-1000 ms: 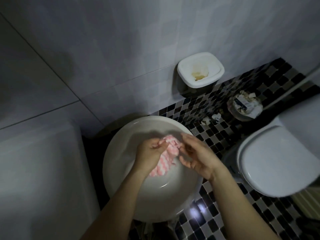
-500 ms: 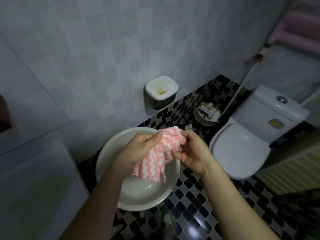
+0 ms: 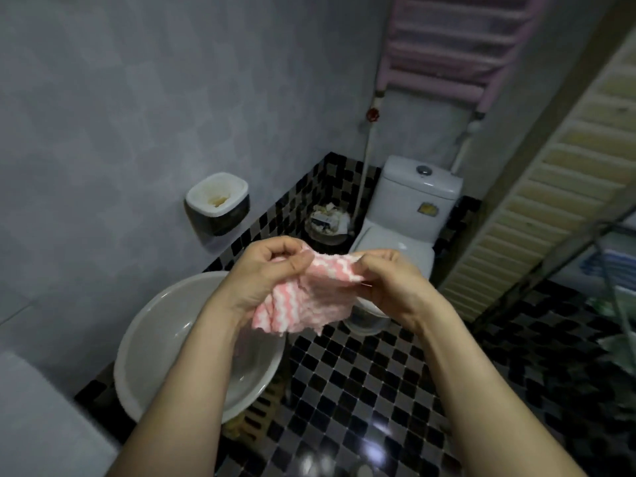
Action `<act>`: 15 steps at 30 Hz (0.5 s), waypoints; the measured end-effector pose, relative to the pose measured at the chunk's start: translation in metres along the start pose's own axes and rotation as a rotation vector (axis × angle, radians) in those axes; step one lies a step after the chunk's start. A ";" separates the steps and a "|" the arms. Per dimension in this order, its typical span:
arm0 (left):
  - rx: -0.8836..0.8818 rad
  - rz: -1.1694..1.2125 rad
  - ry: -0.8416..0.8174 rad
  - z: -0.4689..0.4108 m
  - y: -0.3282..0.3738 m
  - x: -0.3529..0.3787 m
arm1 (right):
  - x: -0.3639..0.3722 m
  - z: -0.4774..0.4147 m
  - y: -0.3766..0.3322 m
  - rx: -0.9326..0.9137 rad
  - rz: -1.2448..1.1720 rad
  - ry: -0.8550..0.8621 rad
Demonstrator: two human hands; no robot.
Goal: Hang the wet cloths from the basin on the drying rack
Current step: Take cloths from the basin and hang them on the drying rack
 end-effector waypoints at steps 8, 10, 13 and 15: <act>0.118 -0.034 -0.054 -0.053 0.021 0.129 | -0.118 0.071 -0.058 -0.244 0.264 0.240; 0.188 -0.095 -0.050 -0.064 0.029 0.149 | -0.141 0.080 -0.062 -0.243 0.353 0.311; 0.279 -0.260 -0.119 -0.080 0.037 0.217 | -0.207 0.111 -0.078 -0.256 0.495 0.444; 0.344 -0.327 -0.195 -0.089 0.037 0.275 | -0.268 0.145 -0.094 -0.279 0.604 0.630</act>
Point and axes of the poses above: each hand's wrist, its own z-axis away from the middle knuckle, its own x-axis out of the palm, y = z × x, the point moved 10 cm from there along -z, towards the middle knuckle, and after that the axes turned 11 degrees about x, right-handed, at the moved point
